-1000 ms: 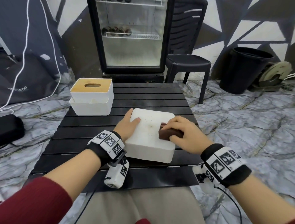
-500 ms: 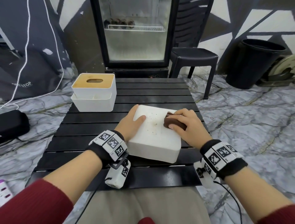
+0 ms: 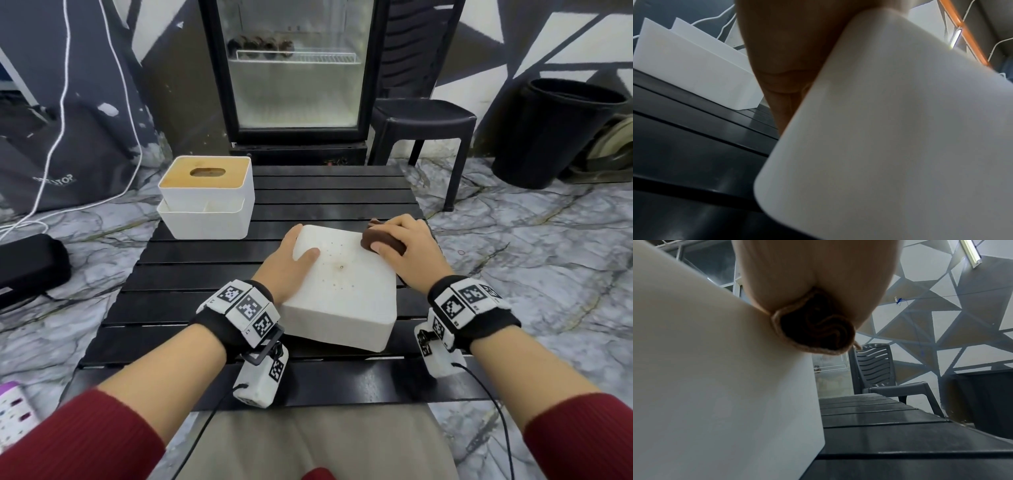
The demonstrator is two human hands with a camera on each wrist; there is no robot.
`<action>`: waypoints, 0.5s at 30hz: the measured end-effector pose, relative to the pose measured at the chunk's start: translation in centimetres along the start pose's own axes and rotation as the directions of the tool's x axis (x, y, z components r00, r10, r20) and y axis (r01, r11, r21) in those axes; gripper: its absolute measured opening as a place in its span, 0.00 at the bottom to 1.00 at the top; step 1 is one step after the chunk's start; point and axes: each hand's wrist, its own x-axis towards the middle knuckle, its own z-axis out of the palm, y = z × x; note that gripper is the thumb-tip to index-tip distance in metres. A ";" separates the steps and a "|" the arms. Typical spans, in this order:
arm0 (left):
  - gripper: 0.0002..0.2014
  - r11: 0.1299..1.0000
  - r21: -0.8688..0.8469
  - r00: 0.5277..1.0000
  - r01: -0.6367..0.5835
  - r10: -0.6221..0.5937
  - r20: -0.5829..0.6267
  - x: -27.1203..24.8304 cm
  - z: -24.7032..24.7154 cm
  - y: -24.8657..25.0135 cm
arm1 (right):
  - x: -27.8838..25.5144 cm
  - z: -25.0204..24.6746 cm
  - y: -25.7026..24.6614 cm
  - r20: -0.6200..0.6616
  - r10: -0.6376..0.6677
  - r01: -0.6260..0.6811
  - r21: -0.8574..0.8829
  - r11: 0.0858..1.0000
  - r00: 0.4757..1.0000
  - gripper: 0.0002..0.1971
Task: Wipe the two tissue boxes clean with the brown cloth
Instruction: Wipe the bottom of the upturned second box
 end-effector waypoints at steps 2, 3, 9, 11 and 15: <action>0.30 1.000 0.002 1.000 0.008 -0.008 -0.004 0.0 0.1 0.1 | 0.2 0.0 0.0 0.004 0.014 -0.014 -0.011 1.000 1.000 0.13; 0.30 1.000 0.003 1.000 0.012 -0.012 -0.005 0.0 0.1 0.1 | 0.4 -0.1 0.0 0.014 0.021 -0.021 -0.020 1.000 1.000 0.13; 0.30 1.000 -0.002 1.000 0.018 -0.018 -0.002 -0.3 0.2 0.5 | 1.0 -0.7 -0.4 0.040 0.102 -0.098 -0.095 0.991 0.994 0.15; 0.30 1.000 0.004 1.000 0.012 -0.012 -0.003 -0.4 0.2 0.6 | 0.6 -1.0 -1.0 0.014 0.098 -0.096 -0.104 0.990 0.995 0.15; 0.30 1.000 0.010 1.000 0.006 -0.006 -0.003 -0.5 0.2 0.7 | -1.4 -1.7 -2.9 0.122 -0.037 0.048 -0.093 0.995 0.992 0.15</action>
